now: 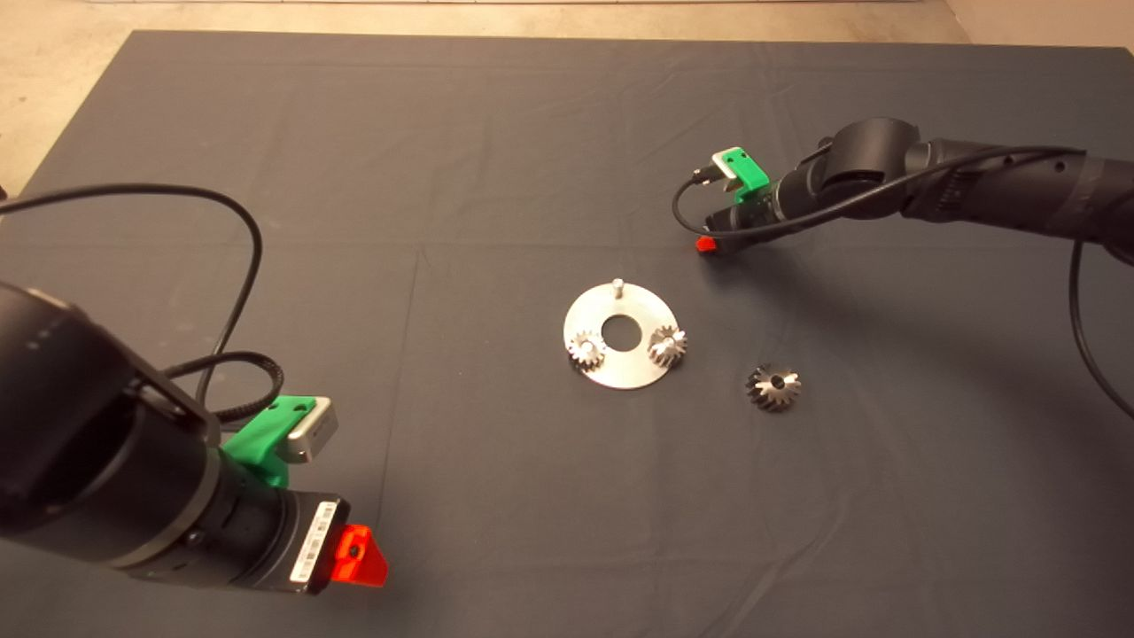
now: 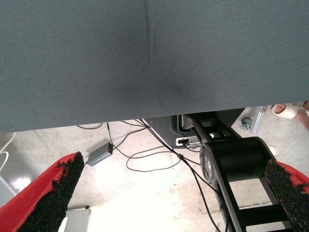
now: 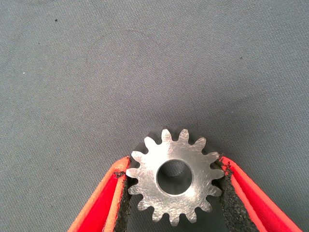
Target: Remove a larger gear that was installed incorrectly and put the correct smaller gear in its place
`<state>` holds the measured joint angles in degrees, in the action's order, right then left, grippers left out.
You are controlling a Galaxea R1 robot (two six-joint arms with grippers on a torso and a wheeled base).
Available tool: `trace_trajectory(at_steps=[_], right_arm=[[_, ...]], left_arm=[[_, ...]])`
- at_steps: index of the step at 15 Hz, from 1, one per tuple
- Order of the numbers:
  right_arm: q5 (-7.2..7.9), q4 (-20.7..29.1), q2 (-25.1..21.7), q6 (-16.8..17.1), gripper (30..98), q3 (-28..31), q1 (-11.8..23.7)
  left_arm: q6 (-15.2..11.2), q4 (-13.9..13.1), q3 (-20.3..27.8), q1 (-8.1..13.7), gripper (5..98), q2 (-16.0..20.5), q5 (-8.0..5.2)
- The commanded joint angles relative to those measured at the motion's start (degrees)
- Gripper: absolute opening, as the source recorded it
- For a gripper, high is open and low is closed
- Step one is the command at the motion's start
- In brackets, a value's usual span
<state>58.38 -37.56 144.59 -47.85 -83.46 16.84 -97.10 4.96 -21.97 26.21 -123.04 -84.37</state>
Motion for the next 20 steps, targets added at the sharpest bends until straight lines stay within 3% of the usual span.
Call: trace_trajectory(at_steps=[1,12,20], right_arm=[[0.07,-1.6,0.0,-0.1,43.2,0.5,0.6],[0.05,-1.6,-0.1,-0.1,41.1,1.6,0.6],[0.07,-1.6,-0.1,-0.3,39.8,8.0,1.0]], left_arm=[[0.0,-1.0,0.8,0.2,97.6,0.2,-0.44],[0.0,-1.0,0.8,0.2,97.6,0.1,-0.36],[0.0,-1.0,0.8,0.2,97.6,0.2,-0.36]])
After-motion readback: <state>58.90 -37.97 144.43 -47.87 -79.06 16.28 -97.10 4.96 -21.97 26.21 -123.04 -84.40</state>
